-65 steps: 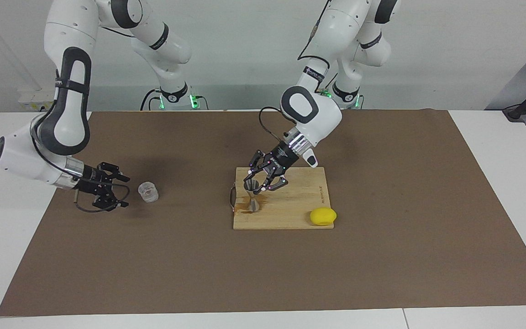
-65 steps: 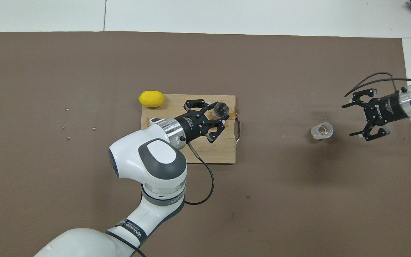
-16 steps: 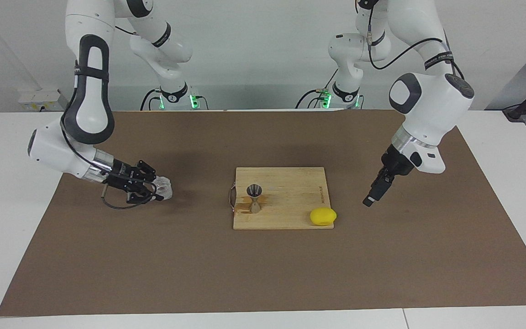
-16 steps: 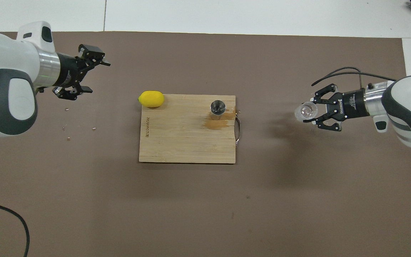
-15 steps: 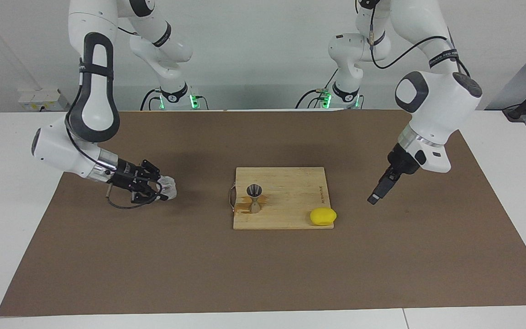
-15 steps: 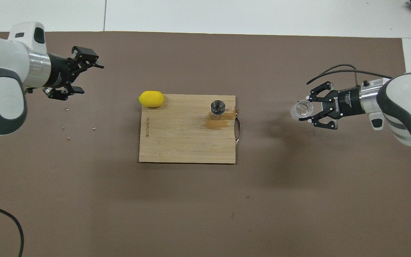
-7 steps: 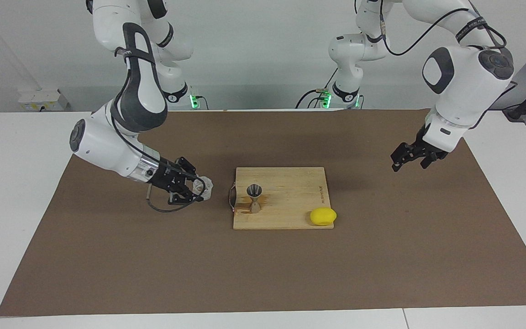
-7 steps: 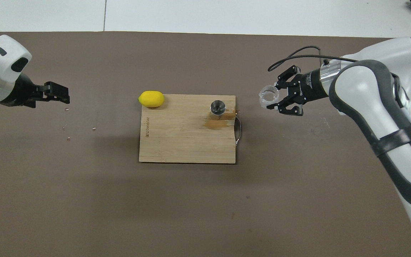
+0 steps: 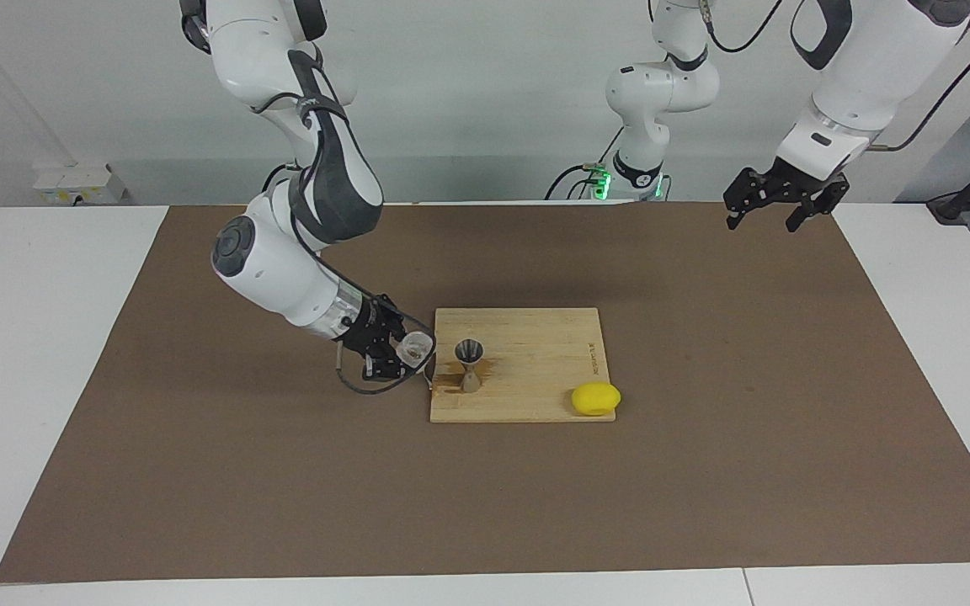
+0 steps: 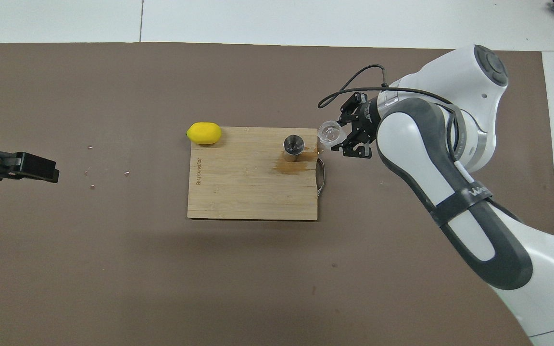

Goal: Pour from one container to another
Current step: 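Move the glass cup with the right gripper above the dark cup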

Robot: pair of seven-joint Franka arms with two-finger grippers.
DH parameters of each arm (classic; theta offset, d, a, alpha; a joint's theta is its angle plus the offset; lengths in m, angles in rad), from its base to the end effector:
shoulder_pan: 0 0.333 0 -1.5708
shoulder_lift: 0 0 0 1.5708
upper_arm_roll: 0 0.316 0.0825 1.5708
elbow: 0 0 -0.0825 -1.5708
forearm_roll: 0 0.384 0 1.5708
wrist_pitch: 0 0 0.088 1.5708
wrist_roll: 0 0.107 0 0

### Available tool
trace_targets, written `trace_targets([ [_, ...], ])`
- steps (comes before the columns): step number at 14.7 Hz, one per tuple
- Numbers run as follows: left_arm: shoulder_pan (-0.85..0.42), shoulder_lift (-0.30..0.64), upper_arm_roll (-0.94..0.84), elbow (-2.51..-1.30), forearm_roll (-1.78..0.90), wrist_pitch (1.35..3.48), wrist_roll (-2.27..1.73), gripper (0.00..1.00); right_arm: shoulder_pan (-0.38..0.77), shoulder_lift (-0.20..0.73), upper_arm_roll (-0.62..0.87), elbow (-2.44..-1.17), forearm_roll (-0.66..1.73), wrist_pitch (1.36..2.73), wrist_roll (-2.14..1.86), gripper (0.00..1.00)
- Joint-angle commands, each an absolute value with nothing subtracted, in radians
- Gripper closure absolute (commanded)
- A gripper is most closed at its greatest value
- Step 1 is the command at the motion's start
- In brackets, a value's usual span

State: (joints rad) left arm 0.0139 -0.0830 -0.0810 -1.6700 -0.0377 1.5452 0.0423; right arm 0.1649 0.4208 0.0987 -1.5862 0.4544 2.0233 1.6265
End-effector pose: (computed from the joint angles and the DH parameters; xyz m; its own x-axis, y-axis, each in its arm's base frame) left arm 0.5233 -0.0411 0.6203 0.9932 -0.1095 -0.0407 -0.1082 -0.9936 0.0327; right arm 0.6517 0.1932 0.4022 -0.0119 -0.9020 -0.4317 -0.9985 -0.0126 0.0540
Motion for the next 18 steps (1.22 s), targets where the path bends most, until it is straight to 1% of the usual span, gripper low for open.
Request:
trace_targets([
  [1, 0.017, -0.06, -0.078, -1.617, -0.02, 1.511, 0.054, 0.0, 0.189, 0.469, 0.098, -1.514, 0.375, 2.022, 1.666, 1.0],
  [5, 0.009, -0.063, -0.077, -1.605, -0.018, 1.499, 0.058, 0.0, 0.228, 0.492, 0.098, -1.49, 0.299, 2.019, 1.675, 1.0],
  [15, 0.017, -0.071, -0.075, -1.617, -0.009, 1.48, 0.058, 0.0, 0.275, 0.5, 0.097, -1.468, 0.222, 2.013, 1.694, 1.0],
  [18, 0.014, -0.072, -0.078, -1.617, -0.002, 1.488, 0.055, 0.0, 0.288, 0.5, 0.098, -1.456, 0.154, 2.0, 1.694, 1.0],
])
